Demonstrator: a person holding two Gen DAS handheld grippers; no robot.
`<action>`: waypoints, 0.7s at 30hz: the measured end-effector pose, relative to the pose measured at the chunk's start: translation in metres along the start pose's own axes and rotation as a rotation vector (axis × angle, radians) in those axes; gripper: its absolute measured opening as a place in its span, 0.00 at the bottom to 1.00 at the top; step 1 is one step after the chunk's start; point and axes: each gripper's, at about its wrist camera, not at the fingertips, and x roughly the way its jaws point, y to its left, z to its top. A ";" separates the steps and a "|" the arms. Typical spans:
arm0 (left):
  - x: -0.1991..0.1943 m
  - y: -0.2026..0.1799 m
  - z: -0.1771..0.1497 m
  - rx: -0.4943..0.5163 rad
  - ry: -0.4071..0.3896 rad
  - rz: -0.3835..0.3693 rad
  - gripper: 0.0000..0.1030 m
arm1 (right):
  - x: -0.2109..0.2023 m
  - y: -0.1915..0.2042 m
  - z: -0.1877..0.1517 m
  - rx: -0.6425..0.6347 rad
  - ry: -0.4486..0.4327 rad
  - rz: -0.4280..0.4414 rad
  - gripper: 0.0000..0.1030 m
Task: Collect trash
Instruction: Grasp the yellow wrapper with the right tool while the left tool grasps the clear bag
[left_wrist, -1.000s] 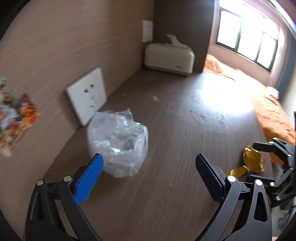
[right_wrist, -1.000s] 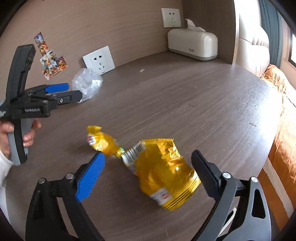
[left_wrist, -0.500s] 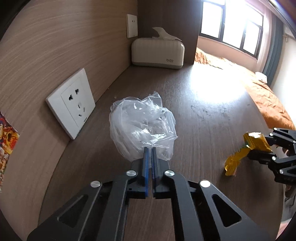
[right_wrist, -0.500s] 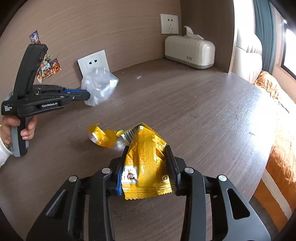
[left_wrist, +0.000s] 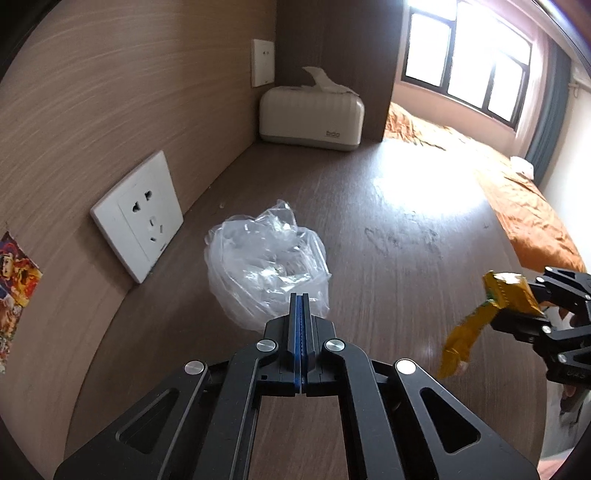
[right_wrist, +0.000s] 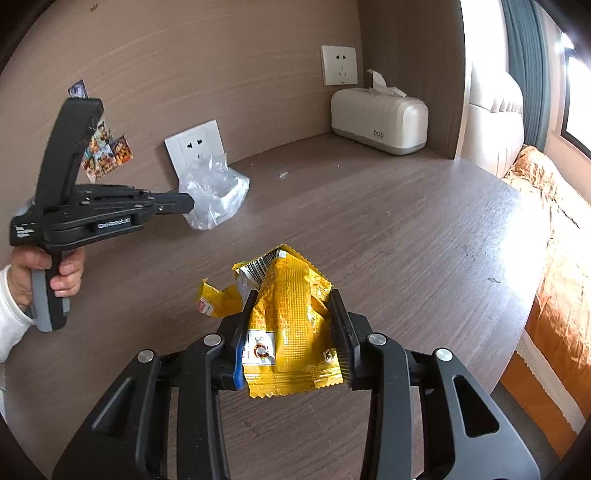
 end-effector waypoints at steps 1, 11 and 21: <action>-0.002 0.000 0.000 -0.004 -0.015 0.015 0.01 | -0.002 -0.001 -0.001 0.000 -0.009 0.001 0.37; 0.001 0.012 -0.001 -0.037 -0.028 0.122 0.62 | -0.003 -0.009 -0.004 0.018 -0.007 0.010 0.37; 0.040 0.021 0.025 -0.094 -0.008 0.047 0.43 | -0.001 -0.012 -0.001 0.028 0.004 -0.004 0.37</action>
